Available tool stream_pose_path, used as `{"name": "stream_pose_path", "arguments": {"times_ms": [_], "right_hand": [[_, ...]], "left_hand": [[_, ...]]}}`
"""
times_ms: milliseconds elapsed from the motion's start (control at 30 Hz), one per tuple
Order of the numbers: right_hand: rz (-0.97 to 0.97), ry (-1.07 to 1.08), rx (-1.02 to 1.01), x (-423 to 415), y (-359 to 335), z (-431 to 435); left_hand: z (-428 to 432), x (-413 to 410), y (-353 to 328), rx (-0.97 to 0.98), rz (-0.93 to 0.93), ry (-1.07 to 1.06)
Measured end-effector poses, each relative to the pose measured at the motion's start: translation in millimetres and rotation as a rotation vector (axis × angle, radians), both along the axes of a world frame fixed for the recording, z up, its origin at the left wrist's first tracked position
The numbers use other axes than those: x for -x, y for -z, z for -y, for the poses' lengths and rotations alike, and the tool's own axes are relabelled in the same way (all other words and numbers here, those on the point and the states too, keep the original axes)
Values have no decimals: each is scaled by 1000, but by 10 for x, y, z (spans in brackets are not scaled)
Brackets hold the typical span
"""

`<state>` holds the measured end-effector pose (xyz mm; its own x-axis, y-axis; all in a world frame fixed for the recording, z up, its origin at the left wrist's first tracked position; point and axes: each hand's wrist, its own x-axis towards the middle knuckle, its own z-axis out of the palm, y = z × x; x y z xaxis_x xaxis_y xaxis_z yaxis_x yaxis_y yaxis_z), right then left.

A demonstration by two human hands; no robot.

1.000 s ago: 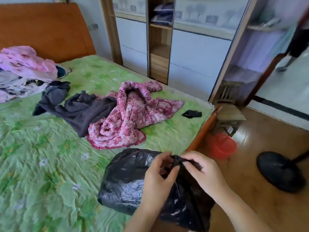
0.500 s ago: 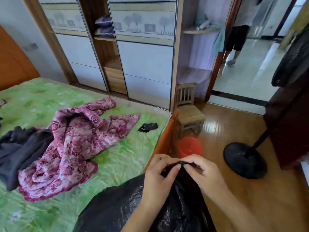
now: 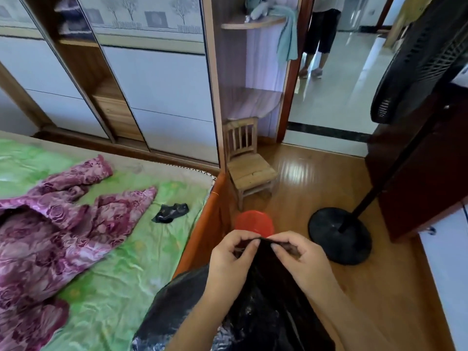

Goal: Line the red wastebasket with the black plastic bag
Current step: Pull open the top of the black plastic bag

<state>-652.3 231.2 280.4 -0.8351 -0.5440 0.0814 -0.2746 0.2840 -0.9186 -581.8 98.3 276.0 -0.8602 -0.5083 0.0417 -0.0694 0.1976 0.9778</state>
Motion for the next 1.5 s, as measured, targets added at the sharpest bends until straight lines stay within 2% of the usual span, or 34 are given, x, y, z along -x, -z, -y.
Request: {"name": "stream_pose_path", "arguments": {"times_ms": [300, 533, 700, 833, 967, 1167, 1267, 1500], "right_hand": [[-34, -36, -76, 1668, -75, 859], [57, -95, -74, 2551, 42, 1298], [53, -188, -84, 3138, 146, 1537], [50, -387, -75, 3548, 221, 1785], [-42, -584, -99, 3878, 278, 2010], [-116, -743, -79, 4135, 239, 2398], [-177, -803, -72, 4057, 236, 2621], [-186, -997, -51, 3608, 117, 3140]], "left_hand": [[813, 1662, 13, -9, -60, -43], [1328, 2490, 63, -37, -59, -146], [1503, 2872, 160, -68, -40, -301], [1517, 3145, 158, -26, -47, -490], [1489, 3308, 101, -9, -49, -747], [1566, 3206, 52, 1, -53, -1010], [1689, 3068, 66, -24, -58, -1104], [1950, 2563, 124, -22, -92, -1237]]}}
